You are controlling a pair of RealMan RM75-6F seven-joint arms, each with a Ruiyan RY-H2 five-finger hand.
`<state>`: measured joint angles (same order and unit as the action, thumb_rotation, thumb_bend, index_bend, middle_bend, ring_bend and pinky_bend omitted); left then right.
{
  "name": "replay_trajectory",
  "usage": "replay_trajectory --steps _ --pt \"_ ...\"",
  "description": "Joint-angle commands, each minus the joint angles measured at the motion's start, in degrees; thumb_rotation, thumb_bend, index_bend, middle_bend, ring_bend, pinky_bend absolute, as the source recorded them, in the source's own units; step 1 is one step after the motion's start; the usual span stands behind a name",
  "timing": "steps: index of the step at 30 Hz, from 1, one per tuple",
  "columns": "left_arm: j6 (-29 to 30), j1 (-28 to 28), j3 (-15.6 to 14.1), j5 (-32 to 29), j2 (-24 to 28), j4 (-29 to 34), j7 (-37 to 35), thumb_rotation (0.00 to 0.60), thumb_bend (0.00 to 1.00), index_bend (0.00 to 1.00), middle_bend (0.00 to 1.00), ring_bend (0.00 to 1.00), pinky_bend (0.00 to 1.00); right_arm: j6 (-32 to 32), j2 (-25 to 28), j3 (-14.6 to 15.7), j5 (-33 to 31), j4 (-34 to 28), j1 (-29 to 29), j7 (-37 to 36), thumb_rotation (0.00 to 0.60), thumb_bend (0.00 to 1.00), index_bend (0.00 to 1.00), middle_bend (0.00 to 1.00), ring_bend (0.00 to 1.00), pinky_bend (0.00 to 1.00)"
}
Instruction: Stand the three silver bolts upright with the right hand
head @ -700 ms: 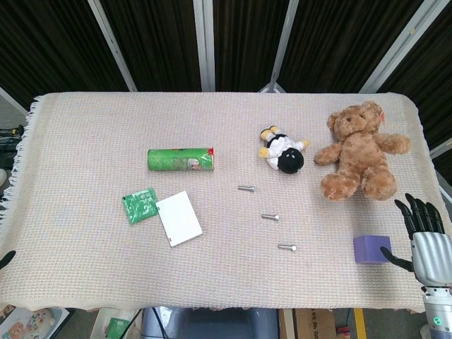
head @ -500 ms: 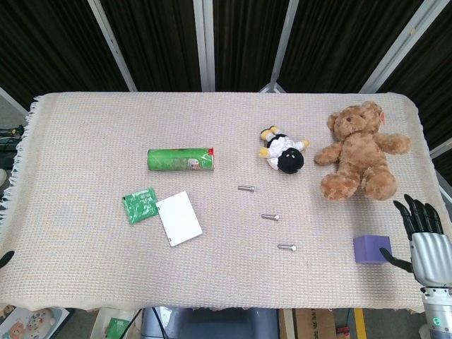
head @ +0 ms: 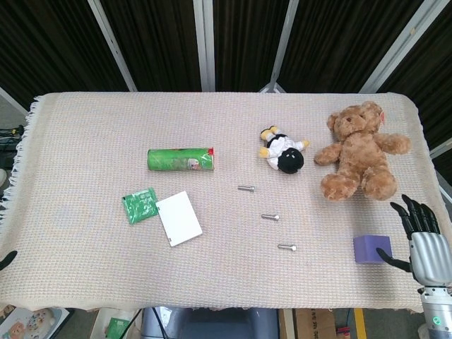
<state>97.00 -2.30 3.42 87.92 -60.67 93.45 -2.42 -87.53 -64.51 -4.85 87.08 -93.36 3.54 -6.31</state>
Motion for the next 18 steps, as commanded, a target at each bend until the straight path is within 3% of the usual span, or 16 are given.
replay_trajectory --steps 1,10,18 --pt "-0.18 -0.01 -0.19 0.22 -0.06 0.18 0.59 0.600 0.12 0.14 0.08 0.00 0.16 -0.40 -0.17 0.13 0.55 -0.01 -0.06 -0.55 0.600 0.15 0.18 0.03 0.02 0.07" --pt "-0.61 0.08 0.32 -0.81 -0.12 0.78 0.88 0.600 0.12 0.14 0.08 0.00 0.16 2.26 -0.27 -0.26 0.99 -3.01 1.94 -2.02 0.600 0.15 0.25 0.03 0.02 0.07" --pt "-0.98 0.12 0.60 -1.49 -0.14 1.06 1.19 0.600 0.12 0.14 0.08 0.00 0.16 12.50 3.35 -5.98 -4.13 -14.42 10.42 5.31 0.600 0.15 0.32 0.03 0.02 0.07"
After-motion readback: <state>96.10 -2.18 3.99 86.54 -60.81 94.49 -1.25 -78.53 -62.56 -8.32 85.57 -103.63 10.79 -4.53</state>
